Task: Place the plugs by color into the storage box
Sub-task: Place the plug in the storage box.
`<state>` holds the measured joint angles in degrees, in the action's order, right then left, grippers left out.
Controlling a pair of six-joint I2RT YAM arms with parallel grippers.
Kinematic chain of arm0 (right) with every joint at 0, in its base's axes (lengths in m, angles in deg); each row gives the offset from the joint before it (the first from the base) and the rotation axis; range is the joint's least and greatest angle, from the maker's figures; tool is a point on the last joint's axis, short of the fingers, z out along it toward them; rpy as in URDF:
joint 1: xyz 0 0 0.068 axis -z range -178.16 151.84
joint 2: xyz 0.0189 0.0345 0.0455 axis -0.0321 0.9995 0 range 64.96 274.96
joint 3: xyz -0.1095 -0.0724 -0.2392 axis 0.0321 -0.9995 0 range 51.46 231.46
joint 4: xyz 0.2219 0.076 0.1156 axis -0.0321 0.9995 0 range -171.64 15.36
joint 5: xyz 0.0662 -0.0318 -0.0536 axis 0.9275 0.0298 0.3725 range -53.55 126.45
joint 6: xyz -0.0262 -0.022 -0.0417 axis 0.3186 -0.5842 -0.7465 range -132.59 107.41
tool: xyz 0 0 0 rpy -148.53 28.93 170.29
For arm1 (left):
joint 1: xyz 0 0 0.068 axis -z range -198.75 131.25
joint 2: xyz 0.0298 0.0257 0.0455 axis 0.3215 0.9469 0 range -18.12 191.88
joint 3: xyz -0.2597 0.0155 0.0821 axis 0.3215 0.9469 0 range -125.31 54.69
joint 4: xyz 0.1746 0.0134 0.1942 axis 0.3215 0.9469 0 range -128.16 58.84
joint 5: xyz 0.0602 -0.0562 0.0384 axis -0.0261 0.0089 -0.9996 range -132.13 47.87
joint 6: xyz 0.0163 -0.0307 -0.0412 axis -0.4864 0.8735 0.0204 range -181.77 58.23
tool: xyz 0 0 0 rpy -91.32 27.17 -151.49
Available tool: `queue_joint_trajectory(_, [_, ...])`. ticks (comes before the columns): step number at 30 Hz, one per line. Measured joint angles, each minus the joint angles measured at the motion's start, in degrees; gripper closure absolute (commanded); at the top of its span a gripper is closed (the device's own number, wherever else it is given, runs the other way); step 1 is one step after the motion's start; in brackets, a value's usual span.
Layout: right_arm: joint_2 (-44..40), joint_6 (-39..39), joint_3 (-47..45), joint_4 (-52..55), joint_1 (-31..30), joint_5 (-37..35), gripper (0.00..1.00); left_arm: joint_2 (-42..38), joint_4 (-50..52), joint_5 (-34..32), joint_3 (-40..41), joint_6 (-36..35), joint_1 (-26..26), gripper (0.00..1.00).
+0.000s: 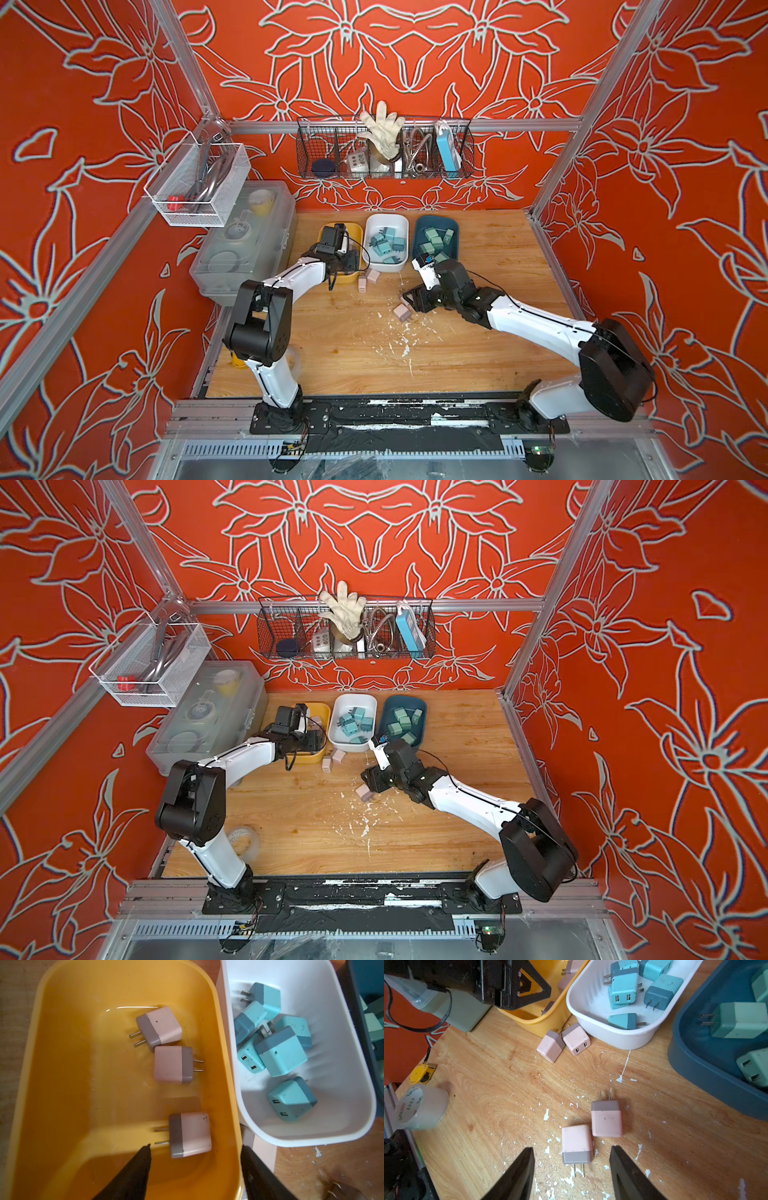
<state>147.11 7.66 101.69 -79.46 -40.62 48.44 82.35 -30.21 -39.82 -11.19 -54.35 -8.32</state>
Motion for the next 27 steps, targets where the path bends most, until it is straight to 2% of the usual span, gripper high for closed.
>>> queue_joint_trajectory(14, [0.4,0.9,1.0,0.5,0.0,2.1,0.37,-0.1,0.6,1.9,0.3,-0.2,0.0,0.3])
queue_joint_trajectory(27, [1.7,1.7,2.6,2.6,0.0,3.5,0.37,-2.3,-0.8,2.9,4.7,-0.2,0.0,0.3])
